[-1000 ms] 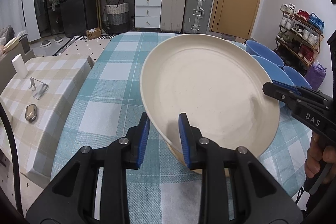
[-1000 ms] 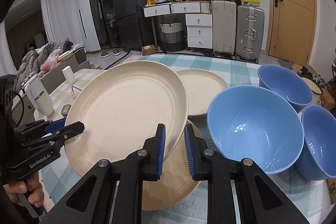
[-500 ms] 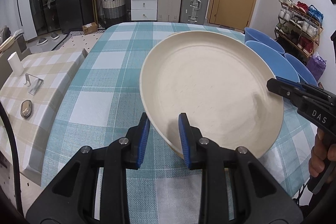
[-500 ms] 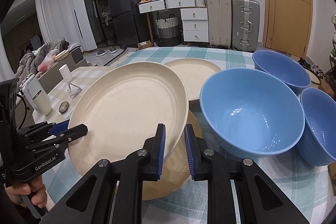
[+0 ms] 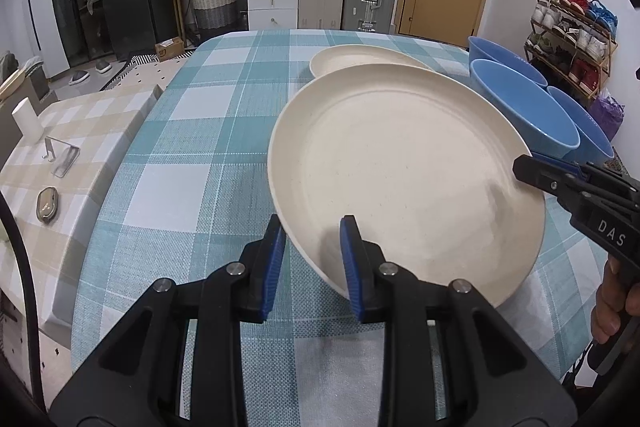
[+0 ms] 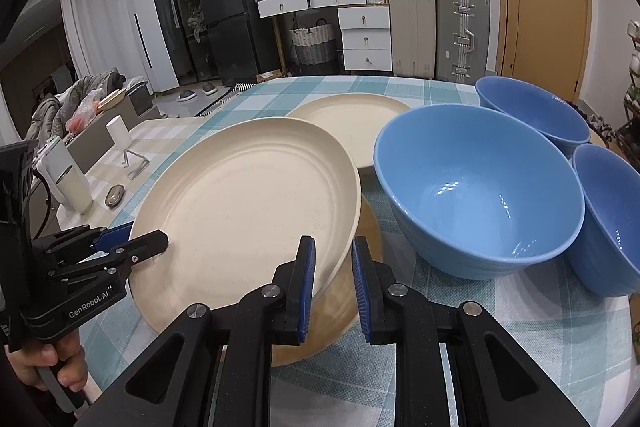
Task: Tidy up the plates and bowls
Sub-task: 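Lower the held plate onto the other cream plate and open both tools, then move both tools toward the next cream plate beside the bowls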
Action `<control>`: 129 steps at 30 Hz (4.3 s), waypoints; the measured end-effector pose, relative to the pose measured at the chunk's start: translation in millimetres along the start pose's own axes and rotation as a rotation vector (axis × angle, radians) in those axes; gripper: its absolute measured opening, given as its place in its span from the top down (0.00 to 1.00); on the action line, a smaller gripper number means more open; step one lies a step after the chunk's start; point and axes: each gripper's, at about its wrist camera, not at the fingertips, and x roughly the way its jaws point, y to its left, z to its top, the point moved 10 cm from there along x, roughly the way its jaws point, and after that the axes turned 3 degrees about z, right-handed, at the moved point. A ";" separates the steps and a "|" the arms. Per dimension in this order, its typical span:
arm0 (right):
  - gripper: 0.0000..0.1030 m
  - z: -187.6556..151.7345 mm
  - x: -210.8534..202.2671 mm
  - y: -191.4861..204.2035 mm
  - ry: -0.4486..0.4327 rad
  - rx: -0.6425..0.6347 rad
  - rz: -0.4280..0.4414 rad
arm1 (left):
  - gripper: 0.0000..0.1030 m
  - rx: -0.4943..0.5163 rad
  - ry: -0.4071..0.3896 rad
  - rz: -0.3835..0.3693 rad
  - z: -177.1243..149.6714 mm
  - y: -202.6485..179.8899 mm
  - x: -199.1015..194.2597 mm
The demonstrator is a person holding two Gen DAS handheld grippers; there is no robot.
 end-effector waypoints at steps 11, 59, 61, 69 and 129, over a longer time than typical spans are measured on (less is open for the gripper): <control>0.80 -9.1 6.2 -2.6 0.017 0.002 -0.013 | 0.77 0.020 0.025 0.002 -9.3 -4.7 11.8; 0.80 -31.7 38.4 -8.5 0.058 -0.039 -0.106 | 0.73 0.173 -0.002 0.173 -17.9 -23.0 33.4; 0.80 -31.8 38.2 -8.8 0.061 -0.041 -0.111 | 0.72 0.180 -0.003 0.172 -18.3 -24.1 33.8; 0.80 -33.6 39.9 -13.6 0.072 -0.038 -0.112 | 0.69 0.172 -0.002 0.157 -19.5 -23.6 34.4; 0.00 196.8 -10.6 -20.9 -0.083 -0.096 0.071 | 0.01 -0.114 -0.057 -0.053 162.2 8.1 6.4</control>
